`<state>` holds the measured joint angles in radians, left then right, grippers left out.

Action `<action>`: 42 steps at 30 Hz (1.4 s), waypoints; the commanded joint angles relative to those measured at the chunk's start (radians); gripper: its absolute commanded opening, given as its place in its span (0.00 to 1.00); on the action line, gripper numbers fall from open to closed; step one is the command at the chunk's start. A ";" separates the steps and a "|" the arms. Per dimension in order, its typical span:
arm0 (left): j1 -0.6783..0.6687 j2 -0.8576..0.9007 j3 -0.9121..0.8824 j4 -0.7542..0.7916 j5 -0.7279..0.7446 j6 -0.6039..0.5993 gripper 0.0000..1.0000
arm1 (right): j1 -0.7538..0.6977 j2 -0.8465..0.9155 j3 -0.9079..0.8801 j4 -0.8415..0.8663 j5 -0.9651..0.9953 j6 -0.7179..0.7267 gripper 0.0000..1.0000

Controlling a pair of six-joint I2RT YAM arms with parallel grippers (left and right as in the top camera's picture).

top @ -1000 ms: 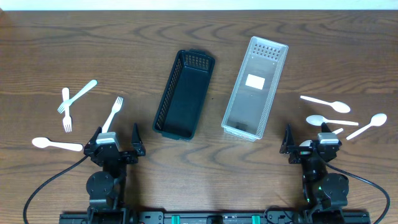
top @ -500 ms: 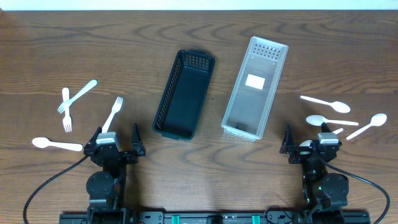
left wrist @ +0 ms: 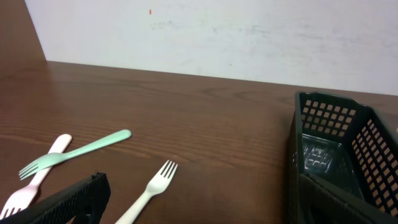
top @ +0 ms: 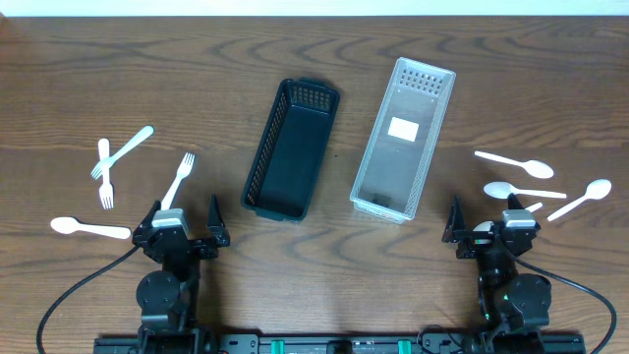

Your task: Pack container

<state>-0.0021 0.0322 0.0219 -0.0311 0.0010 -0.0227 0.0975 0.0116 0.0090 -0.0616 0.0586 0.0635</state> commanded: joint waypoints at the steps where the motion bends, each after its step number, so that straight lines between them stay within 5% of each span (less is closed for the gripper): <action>1: -0.004 0.005 -0.016 -0.040 -0.011 -0.018 0.98 | 0.008 -0.005 -0.003 0.014 -0.006 0.018 0.99; 9: -0.004 0.061 0.148 -0.015 -0.011 -0.043 0.98 | 0.008 0.044 0.089 0.044 -0.019 0.026 0.99; 16: -0.004 0.464 0.545 -0.165 0.013 -0.043 0.98 | 0.006 0.407 0.395 -0.003 -0.050 -0.028 0.99; 27: -0.004 1.257 1.318 -0.817 0.041 -0.064 0.98 | -0.020 1.272 1.276 -0.646 -0.087 -0.085 0.99; 32: -0.004 1.399 1.376 -0.849 0.083 -0.073 0.98 | -0.060 1.471 1.428 -0.772 -0.119 -0.062 0.99; 33: -0.004 1.419 1.376 -0.851 0.092 -0.072 0.98 | -0.065 1.490 1.428 -0.773 -0.119 -0.073 0.95; 34: -0.004 1.442 1.376 -0.851 0.094 -0.072 0.98 | -0.072 1.511 1.427 -0.774 -0.118 -0.091 0.76; 35: -0.004 1.466 1.376 -0.850 0.093 -0.071 0.97 | -0.082 1.531 1.427 -0.777 -0.103 -0.089 0.46; 37: -0.004 1.512 1.376 -0.835 0.093 -0.057 0.61 | -0.107 1.563 1.427 -0.781 -0.070 -0.031 0.06; 39: -0.004 1.558 1.376 -0.816 0.093 -0.058 0.36 | -0.136 1.589 1.427 -0.789 -0.067 0.030 0.01; 41: -0.004 1.604 1.376 -0.793 0.093 -0.057 0.32 | -0.157 1.614 1.427 -0.792 -0.067 0.060 0.01; 42: -0.004 1.628 1.376 -0.780 0.093 -0.057 0.22 | -0.160 1.625 1.427 -0.793 -0.067 0.063 0.01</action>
<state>-0.0032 1.6043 1.3811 -0.8284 0.0814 -0.0837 -0.0383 1.6135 1.4136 -0.8497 -0.0242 0.0601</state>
